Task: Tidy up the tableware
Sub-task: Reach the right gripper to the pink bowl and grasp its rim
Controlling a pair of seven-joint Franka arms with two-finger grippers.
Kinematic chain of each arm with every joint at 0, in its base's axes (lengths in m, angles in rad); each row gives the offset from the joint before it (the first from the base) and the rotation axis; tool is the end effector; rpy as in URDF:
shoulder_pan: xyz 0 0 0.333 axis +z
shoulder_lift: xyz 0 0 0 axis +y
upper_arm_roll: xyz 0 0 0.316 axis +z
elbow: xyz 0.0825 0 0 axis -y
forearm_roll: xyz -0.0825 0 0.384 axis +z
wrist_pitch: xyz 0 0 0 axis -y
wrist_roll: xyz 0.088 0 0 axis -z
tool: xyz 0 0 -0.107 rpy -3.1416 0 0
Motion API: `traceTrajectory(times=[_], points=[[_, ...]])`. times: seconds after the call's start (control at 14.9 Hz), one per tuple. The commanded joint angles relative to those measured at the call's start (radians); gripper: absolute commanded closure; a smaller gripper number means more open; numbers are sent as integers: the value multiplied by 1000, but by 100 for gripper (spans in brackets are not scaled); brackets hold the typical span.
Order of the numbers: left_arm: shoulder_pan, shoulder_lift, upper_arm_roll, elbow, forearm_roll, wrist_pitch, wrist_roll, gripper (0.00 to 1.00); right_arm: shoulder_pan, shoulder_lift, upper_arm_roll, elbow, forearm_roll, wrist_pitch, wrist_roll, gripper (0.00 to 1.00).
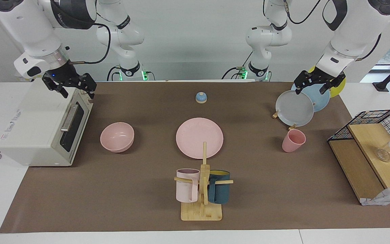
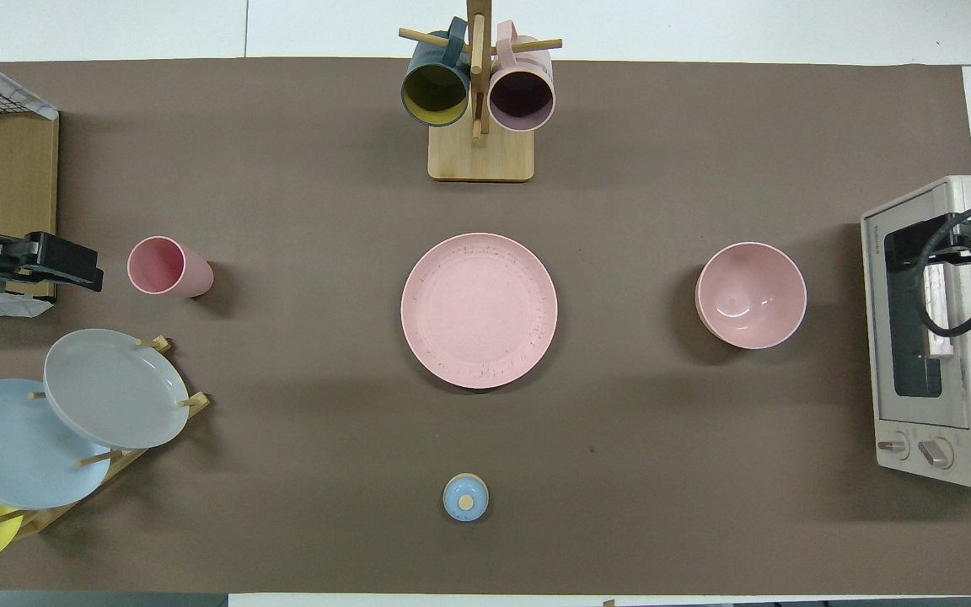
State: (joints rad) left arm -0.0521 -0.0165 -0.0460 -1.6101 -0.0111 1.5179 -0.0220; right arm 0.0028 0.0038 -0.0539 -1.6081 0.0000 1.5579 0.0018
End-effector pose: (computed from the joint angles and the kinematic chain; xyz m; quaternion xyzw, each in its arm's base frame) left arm 0.5400 -0.0546 0.6107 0.9985 -0.0381 -0.0381 0.0029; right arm 0.5521 -0.0282 0.6037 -0.9993 0.0264 0.0270 0.0006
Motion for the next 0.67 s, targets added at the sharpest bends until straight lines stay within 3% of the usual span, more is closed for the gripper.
traceTrajectory(times=[0.0, 0.2, 0.34, 0.6], points=[[11, -22, -9, -22, 17, 10, 1, 0, -4, -1, -1, 8, 1, -16, -36, 0], [11, -22, -9, -22, 17, 10, 1, 0, -3, 4, 8, 7, 3, -12, -29, 0], [11, -22, -9, -22, 17, 10, 1, 0, 2, 22, 72, -22, 12, 26, 4, 0], [11, -22, -9, -22, 17, 10, 1, 0, 8, 56, 201, -234, 17, 305, 168, 0]])
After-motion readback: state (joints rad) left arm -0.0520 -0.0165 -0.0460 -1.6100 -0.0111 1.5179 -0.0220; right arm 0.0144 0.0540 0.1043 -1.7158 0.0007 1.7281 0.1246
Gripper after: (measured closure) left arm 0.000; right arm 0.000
